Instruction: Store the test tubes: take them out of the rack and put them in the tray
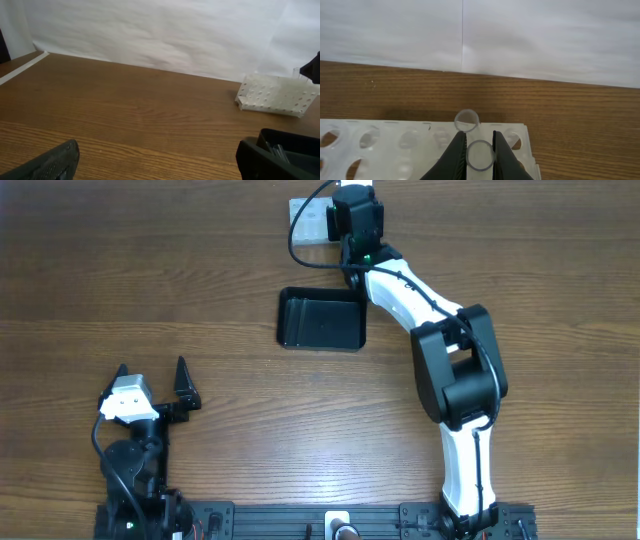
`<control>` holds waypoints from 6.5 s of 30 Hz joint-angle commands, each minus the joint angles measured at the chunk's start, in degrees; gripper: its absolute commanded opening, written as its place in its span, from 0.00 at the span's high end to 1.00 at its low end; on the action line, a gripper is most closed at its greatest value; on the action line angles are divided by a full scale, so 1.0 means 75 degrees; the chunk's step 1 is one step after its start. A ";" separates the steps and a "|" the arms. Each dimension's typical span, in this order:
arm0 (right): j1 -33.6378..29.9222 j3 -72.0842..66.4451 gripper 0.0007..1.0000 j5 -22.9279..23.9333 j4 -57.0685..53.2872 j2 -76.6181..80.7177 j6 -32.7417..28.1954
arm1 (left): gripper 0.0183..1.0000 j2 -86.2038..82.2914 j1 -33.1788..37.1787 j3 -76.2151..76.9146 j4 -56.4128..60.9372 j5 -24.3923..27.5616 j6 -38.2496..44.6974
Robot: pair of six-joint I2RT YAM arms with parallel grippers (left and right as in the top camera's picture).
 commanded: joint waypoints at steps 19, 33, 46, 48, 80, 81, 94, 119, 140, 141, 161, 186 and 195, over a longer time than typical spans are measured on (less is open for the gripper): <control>0.0356 0.0172 0.90 0.0093 -0.1282 -0.1988 0.0052 | 0.00 -0.0041 -0.0035 -0.0032 0.0000 -0.0064 0.0114; 0.0813 0.0172 0.94 -0.0525 -0.4625 -0.3156 0.1620 | 0.00 -0.0041 -0.0035 -0.0032 0.0003 -0.0064 0.0114; 0.1020 0.0166 0.95 -0.1008 -0.7487 -0.3101 0.3139 | 0.00 -0.0041 -0.0035 -0.0032 0.0003 -0.0064 0.0114; 0.1020 0.0160 0.96 -0.1180 -0.7705 -0.3037 0.3139 | 0.00 -0.0041 -0.0035 -0.0032 0.0000 -0.0064 0.0114; 0.0988 0.0154 0.95 -0.1603 -0.7085 -0.1440 0.3433 | 0.00 -0.0041 -0.0035 -0.0032 0.0003 -0.0064 0.0114; 0.0982 0.0154 0.95 -0.1606 -0.7064 -0.1411 0.3532 | 0.00 -0.0041 -0.0035 -0.0032 0.0000 -0.0064 0.0114; 0.0933 0.0154 0.95 -0.1769 -0.6918 -0.0892 0.3596 | 0.00 -0.0041 -0.0035 -0.0032 0.0003 -0.0064 0.0114; 0.0813 0.0224 0.60 -0.1766 -0.6251 -0.0117 0.3587 | 0.00 -0.0041 -0.0035 -0.0032 0.0003 -0.0064 0.0114; 0.0510 0.4252 0.35 -0.0933 -0.8588 -0.0131 0.2987 | 0.00 -0.0041 -0.0035 -0.0032 0.0003 -0.0064 0.0114; 0.0458 0.4205 0.31 -0.0787 -0.8446 -0.0128 0.2987 | 0.00 -0.0041 -0.0035 -0.0032 0.0000 -0.0064 0.0114; -0.0047 0.3937 0.06 -0.0530 -0.5537 0.1052 0.1122 | 0.00 -0.0041 -0.0035 -0.0032 0.0000 -0.0064 0.0114; -0.0149 0.3937 0.15 -0.0522 -0.4570 0.1600 0.0580 | 0.00 -0.0041 -0.0035 -0.0032 0.0003 -0.0064 0.0114; -0.0166 0.3937 0.49 -0.0350 -0.4558 0.1614 0.0580 | 0.00 -0.0041 -0.0035 -0.0032 0.0003 -0.0064 0.0114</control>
